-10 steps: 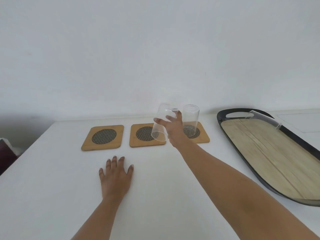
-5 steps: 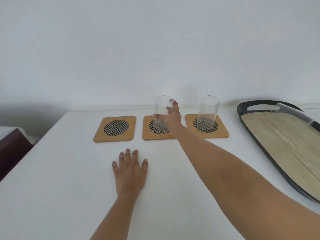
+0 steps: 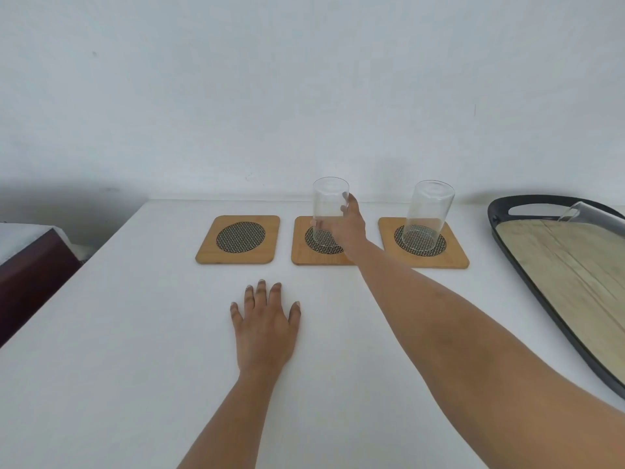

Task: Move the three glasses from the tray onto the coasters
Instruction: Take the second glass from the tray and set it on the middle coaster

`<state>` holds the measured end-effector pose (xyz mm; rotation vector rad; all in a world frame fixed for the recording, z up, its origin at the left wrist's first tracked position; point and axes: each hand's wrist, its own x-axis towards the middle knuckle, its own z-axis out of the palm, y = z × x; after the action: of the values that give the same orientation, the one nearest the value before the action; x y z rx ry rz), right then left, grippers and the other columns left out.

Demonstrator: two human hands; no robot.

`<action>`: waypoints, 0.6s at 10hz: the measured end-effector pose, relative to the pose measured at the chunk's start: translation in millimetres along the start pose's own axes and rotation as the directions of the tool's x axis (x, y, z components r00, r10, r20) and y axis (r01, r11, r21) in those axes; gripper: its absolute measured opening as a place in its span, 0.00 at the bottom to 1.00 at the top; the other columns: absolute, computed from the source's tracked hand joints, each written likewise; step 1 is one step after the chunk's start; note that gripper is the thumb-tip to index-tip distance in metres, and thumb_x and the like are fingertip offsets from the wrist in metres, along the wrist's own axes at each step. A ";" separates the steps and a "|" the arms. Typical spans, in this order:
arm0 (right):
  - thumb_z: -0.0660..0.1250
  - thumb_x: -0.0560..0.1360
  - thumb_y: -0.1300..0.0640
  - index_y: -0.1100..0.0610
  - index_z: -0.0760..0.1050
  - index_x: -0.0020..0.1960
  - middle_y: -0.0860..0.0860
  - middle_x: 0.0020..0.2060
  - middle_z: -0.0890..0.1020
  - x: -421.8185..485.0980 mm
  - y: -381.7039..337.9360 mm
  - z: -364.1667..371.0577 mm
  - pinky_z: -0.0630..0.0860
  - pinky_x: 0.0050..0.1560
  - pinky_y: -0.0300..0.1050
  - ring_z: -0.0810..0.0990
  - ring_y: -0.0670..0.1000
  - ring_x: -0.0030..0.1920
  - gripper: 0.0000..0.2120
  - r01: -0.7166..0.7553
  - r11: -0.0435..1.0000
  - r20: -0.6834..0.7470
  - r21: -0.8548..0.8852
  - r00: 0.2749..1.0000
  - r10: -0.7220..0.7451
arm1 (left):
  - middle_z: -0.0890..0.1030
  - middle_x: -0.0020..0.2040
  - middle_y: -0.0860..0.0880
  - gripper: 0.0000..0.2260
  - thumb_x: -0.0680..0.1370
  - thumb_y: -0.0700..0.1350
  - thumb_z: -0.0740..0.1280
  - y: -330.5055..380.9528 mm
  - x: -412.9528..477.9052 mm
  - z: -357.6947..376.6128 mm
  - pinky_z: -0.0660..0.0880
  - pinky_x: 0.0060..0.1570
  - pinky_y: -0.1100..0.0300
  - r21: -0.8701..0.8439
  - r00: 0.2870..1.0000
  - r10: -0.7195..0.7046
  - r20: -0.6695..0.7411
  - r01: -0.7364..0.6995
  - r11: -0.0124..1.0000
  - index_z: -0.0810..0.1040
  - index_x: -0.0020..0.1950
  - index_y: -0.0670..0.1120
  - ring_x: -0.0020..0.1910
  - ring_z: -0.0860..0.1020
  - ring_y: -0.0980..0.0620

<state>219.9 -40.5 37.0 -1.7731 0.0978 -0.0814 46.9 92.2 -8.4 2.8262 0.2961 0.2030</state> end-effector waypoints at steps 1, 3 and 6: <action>0.79 0.61 0.59 0.57 0.60 0.71 0.56 0.68 0.70 -4.3 14.4 -2.6 0.66 0.63 0.44 0.68 0.54 0.69 0.44 -0.009 0.997 -0.003 -0.081 1.000 0.008 | 0.58 0.77 0.48 0.25 0.79 0.58 0.51 0.5 -0.7 -0.1 0.49 0.74 0.44 0.003 1.000 0.001 -0.001 -0.001 1.000 0.58 0.74 0.50 0.77 0.52 0.48; 0.78 0.62 0.57 0.59 0.64 0.68 0.53 0.59 0.75 -7.3 25.3 -4.3 0.68 0.54 0.41 0.72 0.54 0.62 0.39 0.015 0.984 -0.022 -0.178 1.000 -0.019 | 0.58 0.77 0.48 0.25 0.79 0.58 0.51 -0.9 -0.1 0.6 0.49 0.74 0.44 0.005 1.000 -0.008 -0.007 0.008 1.000 0.58 0.74 0.50 0.77 0.53 0.48; 0.78 0.63 0.56 0.59 0.67 0.65 0.55 0.59 0.77 -12.1 28.4 -2.2 0.73 0.62 0.51 0.74 0.55 0.61 0.34 0.043 0.980 -0.061 -0.197 0.997 -0.056 | 0.59 0.77 0.48 0.25 0.79 0.58 0.51 -1.2 0.2 1.7 0.50 0.74 0.44 0.013 1.000 -0.007 -0.019 0.007 1.000 0.59 0.74 0.50 0.76 0.53 0.48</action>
<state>207.0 -47.0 9.6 -1.9698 0.1126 -0.1711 47.2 92.9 -10.4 2.8373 0.3130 0.2267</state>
